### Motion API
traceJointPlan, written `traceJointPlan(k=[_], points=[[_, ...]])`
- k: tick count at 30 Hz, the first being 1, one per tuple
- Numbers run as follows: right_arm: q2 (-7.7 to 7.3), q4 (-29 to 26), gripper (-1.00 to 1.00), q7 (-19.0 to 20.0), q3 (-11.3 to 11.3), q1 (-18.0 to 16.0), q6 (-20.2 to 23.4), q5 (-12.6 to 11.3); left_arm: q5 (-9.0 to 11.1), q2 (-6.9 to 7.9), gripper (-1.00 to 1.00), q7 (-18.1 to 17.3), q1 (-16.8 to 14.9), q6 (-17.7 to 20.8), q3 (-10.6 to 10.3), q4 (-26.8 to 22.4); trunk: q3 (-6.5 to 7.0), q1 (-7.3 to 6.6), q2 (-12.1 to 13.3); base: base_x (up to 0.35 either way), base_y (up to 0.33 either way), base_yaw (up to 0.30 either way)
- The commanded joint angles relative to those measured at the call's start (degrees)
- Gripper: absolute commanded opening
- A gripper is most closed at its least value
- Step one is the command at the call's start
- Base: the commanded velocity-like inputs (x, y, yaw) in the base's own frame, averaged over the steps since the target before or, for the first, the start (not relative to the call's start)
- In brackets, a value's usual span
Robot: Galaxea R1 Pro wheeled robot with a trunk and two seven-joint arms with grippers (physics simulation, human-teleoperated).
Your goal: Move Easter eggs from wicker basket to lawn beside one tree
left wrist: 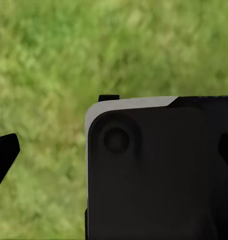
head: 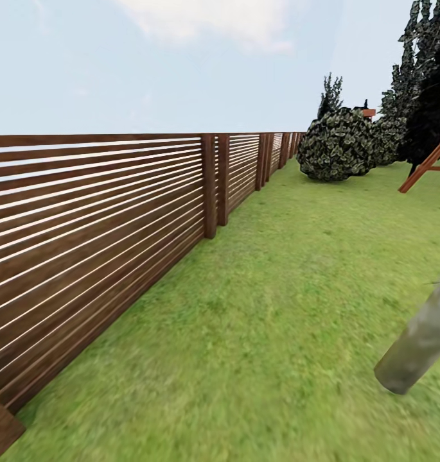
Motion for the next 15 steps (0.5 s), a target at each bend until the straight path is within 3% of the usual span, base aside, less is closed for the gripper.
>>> traceJointPlan(k=[1,5,11,15], points=[[0.01,-0.06,1.00,0.01,-0.03,0.02,-0.11,-0.02,0.00,0.01,1.00,-0.01,-0.03,-0.18,-0.04,0.05,-0.05,0.04,-0.03,0.312,0.140,-0.006],[-0.02,-0.05,1.00,0.01,-0.06,0.02,-0.11,-0.02,0.00,0.01,1.00,-0.01,-0.02,-0.18,-0.04,0.04,-0.05,0.04,-0.03,0.312,0.146,-0.026],[0.00,-0.04,1.00,0.01,-0.09,0.02,-0.11,-0.02,0.00,0.01,1.00,-0.01,-0.03,-0.18,-0.04,0.04,-0.05,0.04,-0.03,0.312,0.150,-0.171],[0.01,-0.05,1.00,0.01,-0.10,0.02,-0.11,-0.02,0.00,0.01,1.00,-0.01,-0.03,-0.18,-0.04,0.02,-0.05,0.04,-0.03,0.312,0.151,-0.055]])
